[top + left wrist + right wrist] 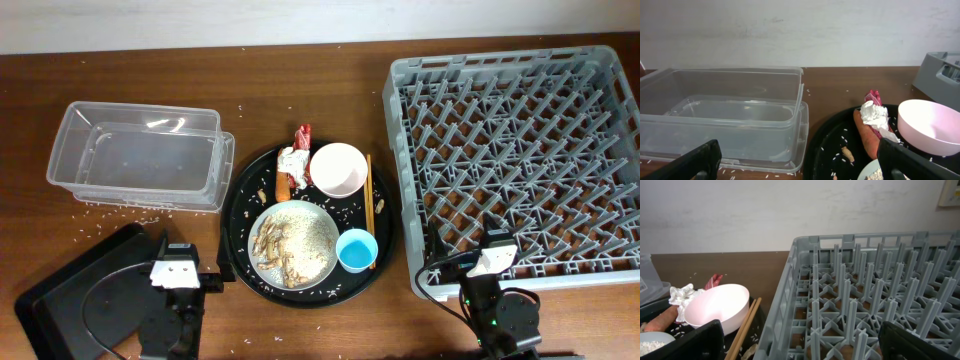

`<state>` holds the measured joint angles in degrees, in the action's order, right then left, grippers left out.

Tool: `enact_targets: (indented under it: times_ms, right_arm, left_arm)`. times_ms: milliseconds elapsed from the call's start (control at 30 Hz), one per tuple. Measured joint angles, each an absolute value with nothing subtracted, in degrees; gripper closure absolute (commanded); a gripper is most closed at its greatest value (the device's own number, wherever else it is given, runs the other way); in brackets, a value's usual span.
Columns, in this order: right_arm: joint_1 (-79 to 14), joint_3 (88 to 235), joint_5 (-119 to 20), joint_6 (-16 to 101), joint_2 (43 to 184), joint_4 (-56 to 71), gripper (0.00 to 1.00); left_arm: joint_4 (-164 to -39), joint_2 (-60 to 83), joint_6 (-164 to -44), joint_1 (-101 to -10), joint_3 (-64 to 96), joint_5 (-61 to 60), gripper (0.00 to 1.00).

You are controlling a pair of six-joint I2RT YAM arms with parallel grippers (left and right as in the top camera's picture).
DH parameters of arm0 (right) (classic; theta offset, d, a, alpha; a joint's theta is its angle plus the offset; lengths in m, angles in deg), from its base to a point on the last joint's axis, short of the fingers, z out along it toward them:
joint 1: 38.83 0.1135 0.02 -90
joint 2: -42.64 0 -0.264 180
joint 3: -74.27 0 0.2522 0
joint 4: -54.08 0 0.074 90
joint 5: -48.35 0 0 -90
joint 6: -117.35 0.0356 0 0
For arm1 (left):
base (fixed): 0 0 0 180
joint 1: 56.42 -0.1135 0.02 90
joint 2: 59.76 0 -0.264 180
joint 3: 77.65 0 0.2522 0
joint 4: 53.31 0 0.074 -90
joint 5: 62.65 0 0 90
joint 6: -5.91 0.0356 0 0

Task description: Sort waste into correct bins and load items into the dishwasher rack

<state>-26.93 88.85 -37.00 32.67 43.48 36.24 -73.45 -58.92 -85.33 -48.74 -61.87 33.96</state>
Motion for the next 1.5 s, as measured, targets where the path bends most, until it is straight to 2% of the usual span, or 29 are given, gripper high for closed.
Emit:
enact_targets:
  times_ms: [1500]
  right_arm:
    - [-26.9, 88.9, -37.0, 32.7, 43.5, 36.2, 0.02]
  left_arm:
    - [-71.4, -58.9, -85.3, -48.7, -62.0, 35.0, 0.01]
